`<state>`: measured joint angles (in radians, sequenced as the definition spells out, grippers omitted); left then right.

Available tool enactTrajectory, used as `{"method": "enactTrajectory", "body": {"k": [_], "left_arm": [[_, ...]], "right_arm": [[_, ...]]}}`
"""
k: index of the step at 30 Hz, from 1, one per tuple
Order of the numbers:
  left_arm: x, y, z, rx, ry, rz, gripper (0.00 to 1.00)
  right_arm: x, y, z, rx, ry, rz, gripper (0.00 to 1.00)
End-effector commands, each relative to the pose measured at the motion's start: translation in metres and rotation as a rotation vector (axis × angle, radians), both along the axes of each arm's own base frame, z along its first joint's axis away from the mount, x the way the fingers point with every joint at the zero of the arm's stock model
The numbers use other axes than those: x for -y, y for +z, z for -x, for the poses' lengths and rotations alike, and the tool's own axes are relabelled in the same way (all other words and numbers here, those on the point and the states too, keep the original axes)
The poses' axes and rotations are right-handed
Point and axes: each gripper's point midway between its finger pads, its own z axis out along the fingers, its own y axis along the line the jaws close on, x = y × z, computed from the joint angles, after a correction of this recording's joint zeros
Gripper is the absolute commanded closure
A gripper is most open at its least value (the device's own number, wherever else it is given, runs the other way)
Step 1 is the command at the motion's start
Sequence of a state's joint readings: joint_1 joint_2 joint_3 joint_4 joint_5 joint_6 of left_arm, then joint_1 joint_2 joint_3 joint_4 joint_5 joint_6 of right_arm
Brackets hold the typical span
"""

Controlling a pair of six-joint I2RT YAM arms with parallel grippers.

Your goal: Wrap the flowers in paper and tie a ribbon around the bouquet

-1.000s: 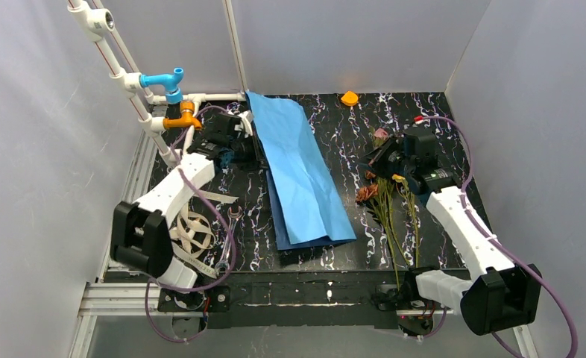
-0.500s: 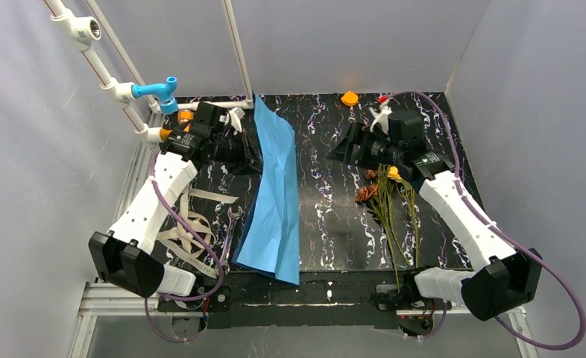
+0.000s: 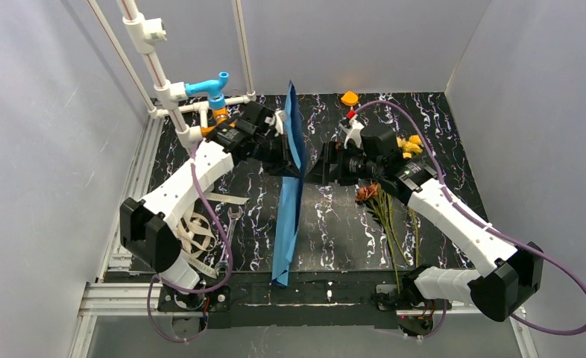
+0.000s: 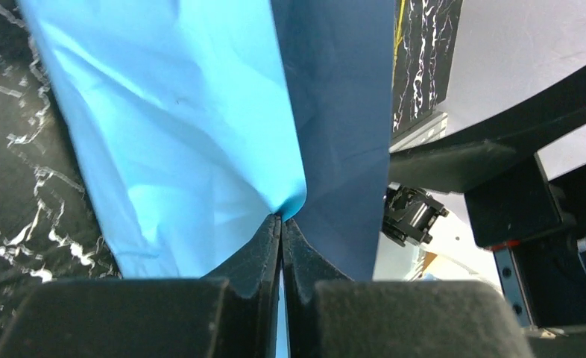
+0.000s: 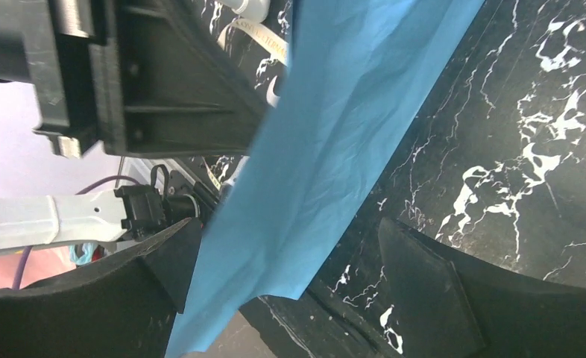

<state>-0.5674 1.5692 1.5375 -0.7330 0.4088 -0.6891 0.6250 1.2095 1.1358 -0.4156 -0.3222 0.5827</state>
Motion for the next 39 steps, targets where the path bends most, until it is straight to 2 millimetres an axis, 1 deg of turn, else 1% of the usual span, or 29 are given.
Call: {"method": "enactTrajectory", "body": {"k": [1, 4, 7, 9, 10, 11, 12, 13, 16, 19, 22, 25, 27, 29, 32, 35, 37, 39], "left_arm": [[0.025, 0.037, -0.023, 0.215, -0.042, 0.065, 1.00], [0.029, 0.029, -0.026, 0.210, -0.045, 0.058, 1.00], [0.029, 0.021, -0.028, 0.208, -0.049, 0.048, 1.00], [0.029, 0.014, -0.028, 0.204, -0.057, 0.040, 1.00], [0.028, 0.010, -0.028, 0.204, -0.058, 0.033, 1.00], [0.027, 0.005, -0.028, 0.203, -0.059, 0.023, 1.00], [0.026, 0.002, -0.027, 0.206, -0.059, 0.017, 1.00], [0.024, -0.002, -0.027, 0.209, -0.063, 0.012, 1.00], [0.021, -0.015, -0.025, 0.216, -0.084, -0.016, 1.00], [0.013, -0.027, -0.023, 0.213, -0.069, -0.046, 1.00], [0.010, -0.040, -0.020, 0.204, -0.033, -0.034, 1.00], [0.009, -0.059, -0.014, 0.167, 0.031, 0.005, 1.00], [0.007, -0.074, -0.007, 0.134, 0.074, 0.033, 1.00], [0.004, -0.089, 0.001, 0.107, 0.099, 0.050, 1.00], [-0.009, -0.106, 0.014, 0.087, 0.120, 0.025, 1.00], [-0.034, -0.121, 0.021, 0.095, 0.125, -0.085, 1.00], [-0.056, -0.127, 0.015, 0.096, 0.139, -0.150, 1.00], [-0.076, -0.131, 0.004, 0.077, 0.177, -0.161, 1.00]], "right_arm": [[-0.004, 0.009, -0.001, 0.034, -0.021, -0.027, 0.02], [-0.002, 0.007, -0.002, 0.036, -0.037, -0.021, 0.02], [0.000, -0.001, -0.005, 0.022, -0.062, -0.003, 0.02], [0.002, -0.009, -0.007, 0.010, -0.077, 0.016, 0.06], [0.003, -0.013, -0.008, 0.004, -0.087, 0.028, 0.13], [0.005, -0.018, -0.009, -0.001, -0.095, 0.039, 0.16], [0.006, -0.021, -0.010, -0.004, -0.102, 0.048, 0.21], [0.007, -0.026, -0.011, -0.007, -0.110, 0.059, 0.32], [0.008, -0.036, -0.013, -0.024, -0.115, 0.080, 0.53], [0.007, -0.043, -0.012, -0.033, -0.108, 0.087, 0.69], [0.007, -0.049, -0.013, -0.036, -0.108, 0.094, 0.86], [0.007, -0.056, -0.013, -0.044, -0.104, 0.105, 0.98], [0.009, -0.059, -0.014, -0.038, -0.105, 0.128, 0.99], [0.024, -0.061, -0.022, -0.005, -0.153, 0.207, 0.99], [0.072, -0.060, -0.041, 0.070, -0.311, 0.420, 0.99], [0.120, -0.060, -0.055, 0.078, -0.433, 0.531, 0.99], [0.148, -0.069, -0.061, 0.033, -0.487, 0.536, 0.99], [0.164, -0.082, -0.061, -0.026, -0.508, 0.506, 0.99]]}}
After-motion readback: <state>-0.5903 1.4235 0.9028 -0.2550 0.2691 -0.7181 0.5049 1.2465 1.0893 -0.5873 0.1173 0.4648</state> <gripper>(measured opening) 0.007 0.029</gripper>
